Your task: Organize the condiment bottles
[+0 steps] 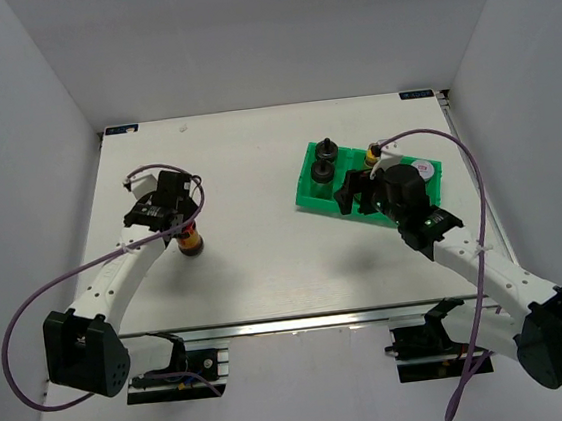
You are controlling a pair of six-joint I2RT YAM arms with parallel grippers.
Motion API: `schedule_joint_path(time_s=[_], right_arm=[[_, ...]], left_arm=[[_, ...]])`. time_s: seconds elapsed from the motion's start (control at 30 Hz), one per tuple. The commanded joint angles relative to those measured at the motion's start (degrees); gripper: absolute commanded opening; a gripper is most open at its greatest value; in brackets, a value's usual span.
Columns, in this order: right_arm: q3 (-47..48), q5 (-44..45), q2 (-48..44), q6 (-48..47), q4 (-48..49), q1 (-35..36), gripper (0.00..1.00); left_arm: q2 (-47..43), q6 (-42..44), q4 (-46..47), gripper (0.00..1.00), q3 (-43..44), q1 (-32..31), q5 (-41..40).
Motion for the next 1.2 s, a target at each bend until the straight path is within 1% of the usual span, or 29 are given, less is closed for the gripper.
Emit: schedule_joint_path(time_s=[0.0, 0.17, 0.27, 0.5, 0.7, 0.77, 0.8, 0.87, 0.9, 0.97, 1.03, 1.07, 1.1, 1.13, 1.17], right_arm=[[2.86, -0.44, 0.68, -1.02, 2.41, 0.23, 0.89], [3.21, -0.36, 1.47, -1.02, 2.24, 0.23, 0.89], [3.39, -0.36, 1.91, -1.02, 1.98, 0.14, 0.89], [3.39, 0.35, 2.17, -0.67, 1.71, 0.23, 0.89], [3.47, 0.52, 1.91, -0.4, 1.01, 0.23, 0.89], [3.3, 0.96, 1.39, -0.23, 0.66, 0.23, 0.89], [3.3, 1.05, 1.3, -0.14, 0.66, 0.23, 0.89], [3.12, 1.05, 1.03, -0.22, 0.57, 0.23, 0.89], [3.03, 0.44, 0.86, -0.22, 0.57, 0.23, 0.89], [2.95, -0.61, 0.77, -0.66, 0.66, 0.23, 0.89], [2.51, -4.38, 0.77, -2.59, 1.53, 0.31, 0.89], [1.64, -6.92, 0.68, -3.64, 3.45, 0.4, 0.89], [1.11, -11.99, 0.16, -6.0, 4.77, 0.58, 0.89], [0.4, -13.96, -0.2, -6.98, 6.0, 0.75, 0.89], [-0.13, -15.72, -0.55, -7.78, 7.15, 1.01, 0.89]], left_arm=[[-0.53, 3.95, 5.05, 0.98, 0.17, 0.64, 5.07], [-1.24, 5.63, 7.18, 0.98, -0.28, 1.17, 7.44], [-0.27, 5.19, 5.78, 0.98, 0.07, 1.26, 8.41], [0.88, 2.29, 0.94, 0.98, -0.54, 1.17, 6.04], [2.63, 3.17, 2.7, 0.97, -0.02, 1.25, 6.48], [4.03, 2.82, 1.82, 0.92, 0.6, 1.17, 6.57], [4.21, 2.73, 1.73, 0.84, 1.04, 1.17, 6.65], [3.95, 2.9, 1.47, 0.75, 1.13, 1.17, 6.83], [3.52, 2.99, 1.64, 0.66, 1.22, 1.17, 7.0], [1.94, 3.78, 2.43, 0.58, 0.87, 1.17, 8.23], [0.71, 5.7, 3.31, 0.51, 0.52, 1.25, 10.07], [0.26, 6.32, 3.92, 0.49, 0.34, 1.17, 12.26], [-0.44, 6.85, 4.62, 0.46, 0.42, 1.25, 13.41], [-0.7, 7.99, 4.89, 0.41, 0.6, 1.26, 14.73], [-0.97, 8.52, 5.24, 0.39, 0.69, 1.17, 15.96]])
